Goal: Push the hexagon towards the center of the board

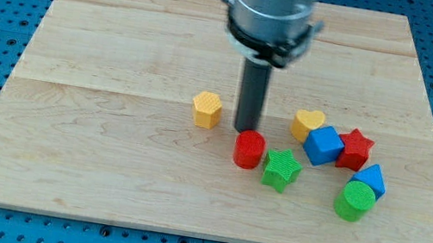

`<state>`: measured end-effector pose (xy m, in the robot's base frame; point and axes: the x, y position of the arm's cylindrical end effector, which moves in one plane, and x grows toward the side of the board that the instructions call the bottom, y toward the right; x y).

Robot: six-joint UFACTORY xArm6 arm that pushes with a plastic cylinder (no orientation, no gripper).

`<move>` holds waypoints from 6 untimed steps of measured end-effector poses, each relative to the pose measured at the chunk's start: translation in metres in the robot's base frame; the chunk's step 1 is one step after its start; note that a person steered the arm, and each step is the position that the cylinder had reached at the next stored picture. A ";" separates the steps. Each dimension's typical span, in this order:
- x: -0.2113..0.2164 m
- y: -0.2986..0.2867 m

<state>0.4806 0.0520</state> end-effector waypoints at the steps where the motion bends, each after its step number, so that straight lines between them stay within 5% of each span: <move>1: -0.004 -0.068; 2: -0.094 -0.072; 3: -0.119 -0.063; 4: -0.056 -0.013; 5: -0.018 -0.111; 6: -0.092 -0.160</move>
